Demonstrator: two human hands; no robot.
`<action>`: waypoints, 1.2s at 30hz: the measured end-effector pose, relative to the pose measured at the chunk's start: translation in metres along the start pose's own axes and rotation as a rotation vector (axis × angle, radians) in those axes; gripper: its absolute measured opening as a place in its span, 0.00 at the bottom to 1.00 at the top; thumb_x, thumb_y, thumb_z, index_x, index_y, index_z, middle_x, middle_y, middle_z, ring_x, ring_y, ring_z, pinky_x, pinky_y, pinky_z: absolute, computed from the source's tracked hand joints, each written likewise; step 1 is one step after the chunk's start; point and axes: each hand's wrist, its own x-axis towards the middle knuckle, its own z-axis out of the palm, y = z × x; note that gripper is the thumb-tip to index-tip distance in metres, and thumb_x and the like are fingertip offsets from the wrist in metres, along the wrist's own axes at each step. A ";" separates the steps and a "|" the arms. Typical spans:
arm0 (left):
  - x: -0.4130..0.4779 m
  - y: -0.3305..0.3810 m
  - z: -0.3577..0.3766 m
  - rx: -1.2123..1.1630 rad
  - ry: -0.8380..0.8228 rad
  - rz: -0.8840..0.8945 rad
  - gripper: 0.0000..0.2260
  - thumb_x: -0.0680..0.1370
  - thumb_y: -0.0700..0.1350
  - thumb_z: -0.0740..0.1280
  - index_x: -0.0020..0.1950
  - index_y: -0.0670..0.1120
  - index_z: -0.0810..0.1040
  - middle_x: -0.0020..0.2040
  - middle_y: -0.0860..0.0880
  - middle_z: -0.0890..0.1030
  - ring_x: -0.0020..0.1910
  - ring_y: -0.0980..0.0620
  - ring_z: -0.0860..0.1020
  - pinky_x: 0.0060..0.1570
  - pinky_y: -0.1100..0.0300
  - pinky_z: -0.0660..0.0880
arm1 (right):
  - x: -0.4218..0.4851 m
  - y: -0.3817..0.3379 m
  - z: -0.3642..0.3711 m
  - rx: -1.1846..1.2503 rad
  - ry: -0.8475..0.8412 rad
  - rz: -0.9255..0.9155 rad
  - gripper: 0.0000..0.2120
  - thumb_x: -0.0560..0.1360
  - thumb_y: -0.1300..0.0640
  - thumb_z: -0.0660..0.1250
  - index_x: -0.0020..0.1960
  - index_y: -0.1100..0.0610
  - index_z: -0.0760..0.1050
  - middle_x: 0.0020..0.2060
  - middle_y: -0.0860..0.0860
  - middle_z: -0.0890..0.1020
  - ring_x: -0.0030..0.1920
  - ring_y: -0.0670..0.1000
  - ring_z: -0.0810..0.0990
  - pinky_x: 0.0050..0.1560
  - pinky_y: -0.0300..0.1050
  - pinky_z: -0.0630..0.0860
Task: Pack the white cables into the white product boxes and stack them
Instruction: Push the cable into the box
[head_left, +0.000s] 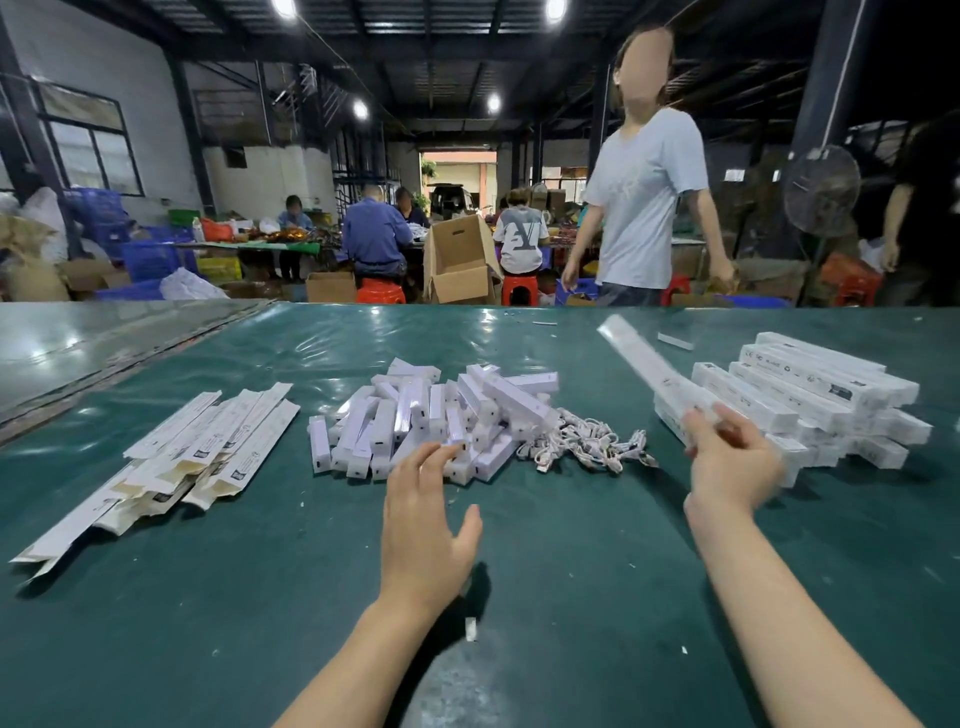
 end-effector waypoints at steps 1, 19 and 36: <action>0.000 -0.001 0.000 -0.001 -0.005 -0.008 0.25 0.68 0.34 0.71 0.63 0.41 0.72 0.62 0.44 0.71 0.64 0.45 0.67 0.64 0.61 0.58 | 0.008 -0.005 0.000 -0.049 0.062 -0.031 0.12 0.69 0.64 0.71 0.53 0.60 0.79 0.31 0.45 0.75 0.31 0.45 0.73 0.33 0.31 0.72; 0.001 -0.010 0.007 -0.012 -0.055 -0.052 0.20 0.70 0.36 0.68 0.62 0.45 0.73 0.64 0.50 0.68 0.65 0.52 0.66 0.62 0.67 0.59 | -0.038 0.007 0.009 -0.513 -0.133 -0.304 0.16 0.68 0.73 0.59 0.51 0.63 0.78 0.55 0.63 0.73 0.51 0.61 0.75 0.56 0.45 0.67; 0.044 -0.102 -0.063 0.465 0.138 -0.541 0.24 0.72 0.42 0.67 0.67 0.42 0.67 0.72 0.41 0.61 0.70 0.42 0.56 0.67 0.47 0.58 | -0.089 0.050 0.014 -1.083 -1.002 -0.416 0.08 0.72 0.58 0.62 0.44 0.49 0.79 0.50 0.46 0.77 0.56 0.50 0.71 0.54 0.44 0.64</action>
